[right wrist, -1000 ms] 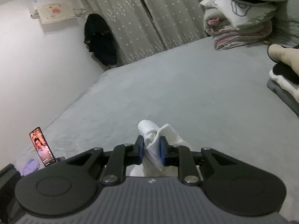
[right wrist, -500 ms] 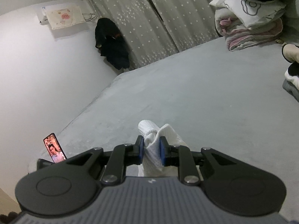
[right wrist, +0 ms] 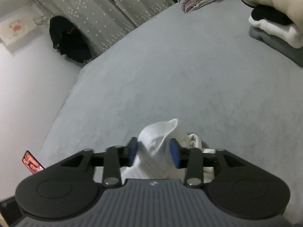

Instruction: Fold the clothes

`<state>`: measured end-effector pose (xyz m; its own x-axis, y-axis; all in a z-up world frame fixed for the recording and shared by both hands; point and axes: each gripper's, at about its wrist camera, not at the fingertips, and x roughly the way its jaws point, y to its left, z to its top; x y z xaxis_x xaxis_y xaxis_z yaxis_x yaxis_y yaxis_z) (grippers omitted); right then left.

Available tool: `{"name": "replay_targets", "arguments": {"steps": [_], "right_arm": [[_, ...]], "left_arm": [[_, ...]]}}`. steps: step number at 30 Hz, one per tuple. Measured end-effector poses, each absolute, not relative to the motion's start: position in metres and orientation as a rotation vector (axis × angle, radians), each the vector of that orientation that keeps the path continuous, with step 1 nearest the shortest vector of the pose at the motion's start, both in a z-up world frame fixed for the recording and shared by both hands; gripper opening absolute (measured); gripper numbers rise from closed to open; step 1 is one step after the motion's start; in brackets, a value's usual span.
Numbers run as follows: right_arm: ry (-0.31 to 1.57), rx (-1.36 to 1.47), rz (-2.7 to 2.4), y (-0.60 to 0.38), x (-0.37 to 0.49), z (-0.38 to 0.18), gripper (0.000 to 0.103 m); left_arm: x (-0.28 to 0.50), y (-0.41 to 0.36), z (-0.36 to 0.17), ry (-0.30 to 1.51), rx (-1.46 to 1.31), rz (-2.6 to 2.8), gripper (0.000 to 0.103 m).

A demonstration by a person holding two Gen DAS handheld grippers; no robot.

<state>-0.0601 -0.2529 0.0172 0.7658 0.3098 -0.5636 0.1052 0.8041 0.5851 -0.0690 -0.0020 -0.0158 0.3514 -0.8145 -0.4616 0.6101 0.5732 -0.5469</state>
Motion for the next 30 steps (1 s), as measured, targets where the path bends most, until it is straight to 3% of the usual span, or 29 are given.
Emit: {"name": "replay_targets", "arguments": {"steps": [4,13,16,18,19,22,30], "right_arm": [[0.695,0.64,0.118,-0.254,-0.064,0.019,0.057],[0.718,0.74,0.07,-0.263,-0.056,0.008,0.056],[0.722,0.803,0.065,-0.267,-0.052,0.005,0.047],[0.735,0.842,0.055,-0.269,-0.05,0.001,0.03],[0.741,0.858,0.042,-0.27,-0.05,-0.001,0.027],[0.717,0.887,0.001,-0.272,-0.055,0.0,0.024],[0.59,0.847,-0.05,-0.26,-0.072,0.025,0.024]], "left_arm": [[-0.072,-0.005,-0.021,0.784,-0.247,-0.963,0.009],[-0.075,0.001,-0.017,0.751,-0.253,-0.934,0.022],[-0.072,0.0,-0.017,0.751,-0.277,-0.934,0.024],[-0.069,0.001,-0.018,0.756,-0.299,-0.93,0.024],[-0.068,0.001,-0.019,0.765,-0.308,-0.928,0.023],[-0.062,-0.002,-0.022,0.795,-0.329,-0.914,0.004],[-0.07,0.006,0.002,0.676,-0.341,-0.88,0.003]]}}
